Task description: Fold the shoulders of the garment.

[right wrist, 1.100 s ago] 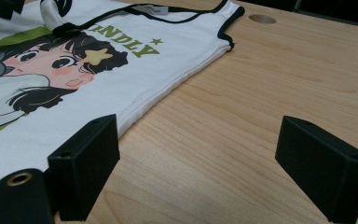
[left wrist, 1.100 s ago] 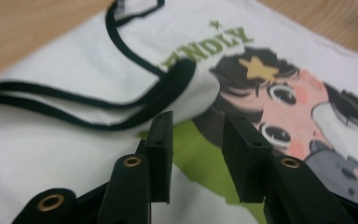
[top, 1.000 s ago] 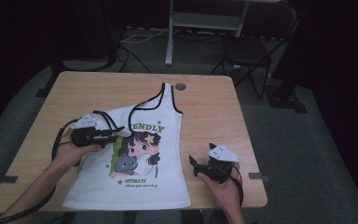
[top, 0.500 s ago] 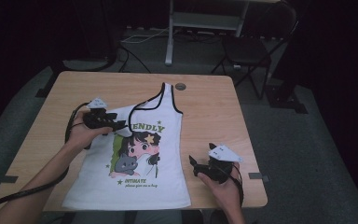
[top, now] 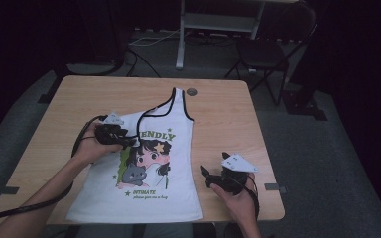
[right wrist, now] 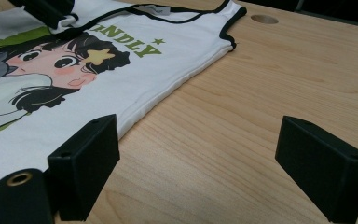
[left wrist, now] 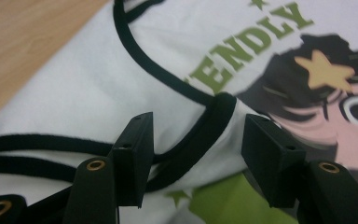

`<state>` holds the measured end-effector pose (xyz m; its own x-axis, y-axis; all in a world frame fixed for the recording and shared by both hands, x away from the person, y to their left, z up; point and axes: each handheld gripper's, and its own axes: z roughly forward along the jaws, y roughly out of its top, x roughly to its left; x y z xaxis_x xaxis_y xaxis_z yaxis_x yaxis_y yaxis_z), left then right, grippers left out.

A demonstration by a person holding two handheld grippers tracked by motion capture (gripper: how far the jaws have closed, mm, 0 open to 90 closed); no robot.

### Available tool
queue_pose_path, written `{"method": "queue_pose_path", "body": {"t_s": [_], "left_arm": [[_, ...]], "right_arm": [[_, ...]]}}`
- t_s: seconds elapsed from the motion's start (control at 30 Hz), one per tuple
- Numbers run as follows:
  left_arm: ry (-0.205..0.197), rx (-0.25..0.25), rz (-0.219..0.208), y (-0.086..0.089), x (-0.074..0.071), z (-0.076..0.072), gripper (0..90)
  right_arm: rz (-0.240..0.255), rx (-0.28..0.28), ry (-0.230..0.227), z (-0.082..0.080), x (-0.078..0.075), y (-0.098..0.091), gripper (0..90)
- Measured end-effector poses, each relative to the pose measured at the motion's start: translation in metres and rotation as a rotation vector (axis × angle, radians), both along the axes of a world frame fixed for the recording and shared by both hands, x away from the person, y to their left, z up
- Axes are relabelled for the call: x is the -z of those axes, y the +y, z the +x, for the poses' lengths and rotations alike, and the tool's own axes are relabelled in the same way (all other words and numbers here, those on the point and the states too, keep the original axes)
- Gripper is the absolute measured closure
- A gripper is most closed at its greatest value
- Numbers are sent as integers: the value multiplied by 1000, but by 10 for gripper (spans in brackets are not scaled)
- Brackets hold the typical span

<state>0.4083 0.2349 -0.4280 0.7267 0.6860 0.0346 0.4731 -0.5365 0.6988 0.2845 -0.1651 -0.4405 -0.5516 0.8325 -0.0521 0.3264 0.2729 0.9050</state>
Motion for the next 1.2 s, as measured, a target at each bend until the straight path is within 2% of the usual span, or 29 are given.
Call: {"method": "queue_pose_path", "body": {"t_s": [0.23,0.27,0.37,0.47,0.6,0.73,0.8,1.07,1.13,1.2], "left_arm": [[-1,27,21,3,1,-9,433],[8,39,17,2,1,-12,433],[5,48,1,3,-1,-14,432],[-7,54,-24,3,-6,-14,427],[-21,56,-36,1,-9,-12,411],[-41,72,-54,-4,-8,-8,401],[-52,86,-47,-5,-7,-8,409],[-82,159,-24,-2,-5,-17,713],[-77,181,-10,0,-6,-20,766],[-75,187,-4,0,-6,-21,782]], "right_arm": [[-3,0,3,0,0,0,129],[-2,0,3,0,0,0,129],[0,0,1,0,0,0,129],[-3,0,3,0,0,0,129],[-2,-1,3,0,0,0,129],[-4,-1,2,0,0,1,129],[-3,-1,2,0,0,0,129],[-1,-1,3,0,0,0,129],[-3,-1,2,0,0,0,129],[-2,-1,2,0,0,0,129]]}}
